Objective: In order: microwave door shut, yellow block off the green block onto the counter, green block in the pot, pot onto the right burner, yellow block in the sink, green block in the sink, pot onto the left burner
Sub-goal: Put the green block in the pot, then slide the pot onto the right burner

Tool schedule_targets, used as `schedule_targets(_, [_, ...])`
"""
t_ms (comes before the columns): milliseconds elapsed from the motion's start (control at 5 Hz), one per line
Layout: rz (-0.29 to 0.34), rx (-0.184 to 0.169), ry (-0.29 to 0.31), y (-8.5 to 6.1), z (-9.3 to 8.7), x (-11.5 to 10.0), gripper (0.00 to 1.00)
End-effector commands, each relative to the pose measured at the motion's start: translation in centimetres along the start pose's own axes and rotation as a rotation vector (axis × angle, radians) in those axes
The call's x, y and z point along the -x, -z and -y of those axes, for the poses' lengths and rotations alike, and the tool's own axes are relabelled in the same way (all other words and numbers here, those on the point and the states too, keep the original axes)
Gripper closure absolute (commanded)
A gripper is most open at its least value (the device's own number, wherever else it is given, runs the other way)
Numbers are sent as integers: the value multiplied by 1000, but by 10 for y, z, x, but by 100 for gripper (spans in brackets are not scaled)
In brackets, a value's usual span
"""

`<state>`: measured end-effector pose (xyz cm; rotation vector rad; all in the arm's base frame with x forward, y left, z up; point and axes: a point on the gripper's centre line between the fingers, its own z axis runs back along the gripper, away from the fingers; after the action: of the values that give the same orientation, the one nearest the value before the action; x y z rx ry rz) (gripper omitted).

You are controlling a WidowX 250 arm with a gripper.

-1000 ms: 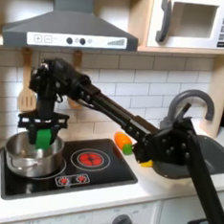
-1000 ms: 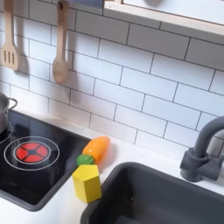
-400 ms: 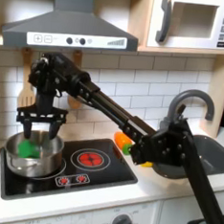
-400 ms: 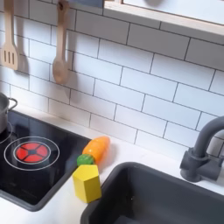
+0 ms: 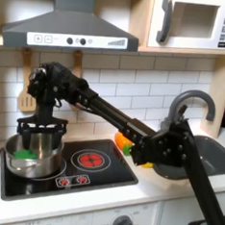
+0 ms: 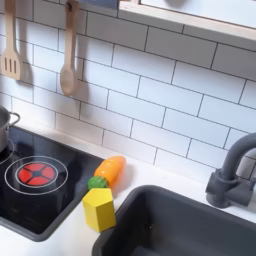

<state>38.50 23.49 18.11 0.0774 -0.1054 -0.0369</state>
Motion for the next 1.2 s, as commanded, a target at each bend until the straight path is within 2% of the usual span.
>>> schedule_targets(0, [-31, 31, 23, 13, 5, 6, 0])
schedule_targets(200, [-36, 57, 49, 14, 15, 7, 0])
schedule_targets(400, [-29, 72, 63, 8, 26, 8, 0])
schedule_targets(600, [-25, 78, 69, 6, 33, 15, 0])
schedule_targets(1000, [-38, 93, 91, -2, 60, 22, 0])
